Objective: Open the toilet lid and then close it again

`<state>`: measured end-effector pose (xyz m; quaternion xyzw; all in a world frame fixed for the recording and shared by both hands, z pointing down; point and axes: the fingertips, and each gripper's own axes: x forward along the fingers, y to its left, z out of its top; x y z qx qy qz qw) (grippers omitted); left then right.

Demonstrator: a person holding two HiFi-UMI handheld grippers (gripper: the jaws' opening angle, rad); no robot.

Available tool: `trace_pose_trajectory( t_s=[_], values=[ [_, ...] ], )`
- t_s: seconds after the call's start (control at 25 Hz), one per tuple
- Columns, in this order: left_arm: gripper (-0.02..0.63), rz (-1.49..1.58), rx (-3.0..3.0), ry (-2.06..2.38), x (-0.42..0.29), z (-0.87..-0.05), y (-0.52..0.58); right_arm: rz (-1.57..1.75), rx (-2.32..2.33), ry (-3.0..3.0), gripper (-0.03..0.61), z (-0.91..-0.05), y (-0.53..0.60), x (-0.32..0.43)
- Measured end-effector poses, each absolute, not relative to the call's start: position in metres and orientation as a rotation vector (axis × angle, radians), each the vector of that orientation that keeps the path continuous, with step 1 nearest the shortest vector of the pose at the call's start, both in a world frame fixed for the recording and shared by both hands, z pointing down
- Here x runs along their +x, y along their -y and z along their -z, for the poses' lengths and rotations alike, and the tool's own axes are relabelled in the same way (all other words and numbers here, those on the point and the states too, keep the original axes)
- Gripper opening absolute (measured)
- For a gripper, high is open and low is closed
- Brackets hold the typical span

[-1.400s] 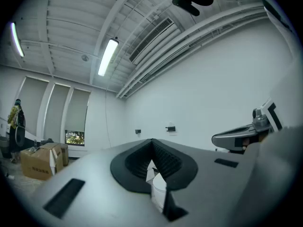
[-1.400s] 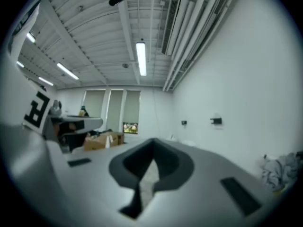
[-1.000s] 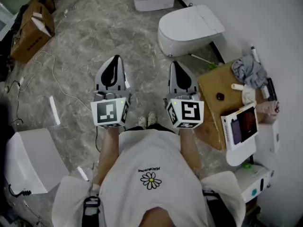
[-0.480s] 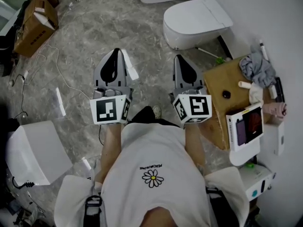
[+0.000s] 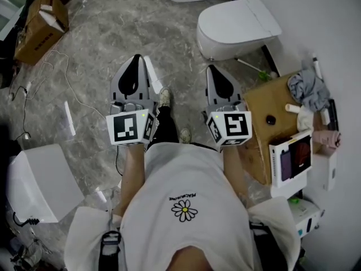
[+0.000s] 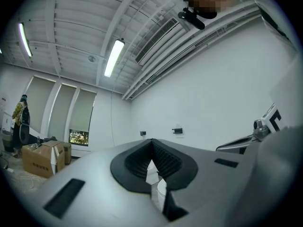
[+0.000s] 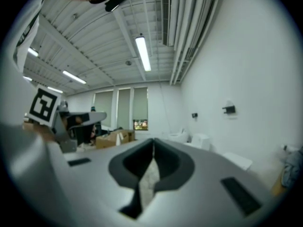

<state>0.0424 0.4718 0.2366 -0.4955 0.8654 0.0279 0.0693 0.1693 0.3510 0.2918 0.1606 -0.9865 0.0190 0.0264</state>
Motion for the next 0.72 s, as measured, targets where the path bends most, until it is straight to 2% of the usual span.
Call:
trace_pose_trajectory(
  t_s=[0.28, 0.72],
  values=[
    [0.025, -0.073, -1.531, -2.583, -0.013, -0.241, -0.437, -0.095, 0.616, 3.031, 0.031, -0.296, -0.310, 0.131],
    [0.025, -0.135, -1.594, -2.560, -0.114, -0.264, -0.381, -0.026, 0.598, 3.009, 0.031, -0.298, -0.263, 0.024]
  ],
)
